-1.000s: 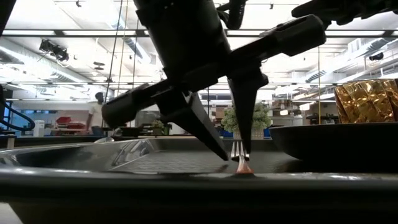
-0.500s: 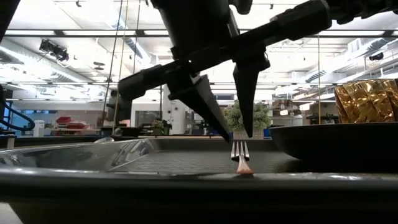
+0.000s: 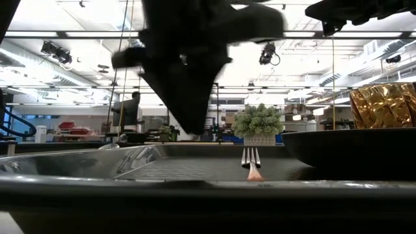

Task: Pick and place plate/cup/fork/spoon on tray
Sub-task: Put the yellow spoon on the black serving tray to the left of the orange fork

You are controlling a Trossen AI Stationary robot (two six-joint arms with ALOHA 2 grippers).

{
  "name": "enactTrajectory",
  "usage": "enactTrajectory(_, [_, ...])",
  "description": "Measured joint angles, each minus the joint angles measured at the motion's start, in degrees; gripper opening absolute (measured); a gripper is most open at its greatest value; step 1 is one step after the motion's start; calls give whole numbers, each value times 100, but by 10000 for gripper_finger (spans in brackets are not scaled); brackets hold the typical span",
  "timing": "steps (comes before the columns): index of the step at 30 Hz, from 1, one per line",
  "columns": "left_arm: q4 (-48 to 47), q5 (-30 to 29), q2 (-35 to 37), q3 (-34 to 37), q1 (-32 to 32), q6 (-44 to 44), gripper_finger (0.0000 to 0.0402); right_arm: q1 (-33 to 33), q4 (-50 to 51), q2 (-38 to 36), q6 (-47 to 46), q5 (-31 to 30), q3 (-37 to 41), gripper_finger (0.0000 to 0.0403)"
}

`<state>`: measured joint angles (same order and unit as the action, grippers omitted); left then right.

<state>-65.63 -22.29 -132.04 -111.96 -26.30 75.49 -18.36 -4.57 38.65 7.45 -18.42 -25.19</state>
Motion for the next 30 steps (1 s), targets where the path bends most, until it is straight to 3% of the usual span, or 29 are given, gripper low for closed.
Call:
enactTrajectory(8, [-1355,-338,334,0,8,-1144,50,5,37,0,189,-369,0,7])
enactTrajectory(14, [-2421,-507,334,3,15,-1398,50,48,20,-74,544,-672,0,7])
enactTrajectory(20, [-2438,-1140,485,16,45,-1710,50,60,-6,-517,764,-723,0,7])
enactTrajectory(24, [-2437,-1417,902,568,123,-1807,50,80,-7,-814,906,-754,-4,7])
enactTrajectory(30, [-2411,-1477,1965,2182,176,-1160,50,191,34,-1001,942,-754,-4,7])
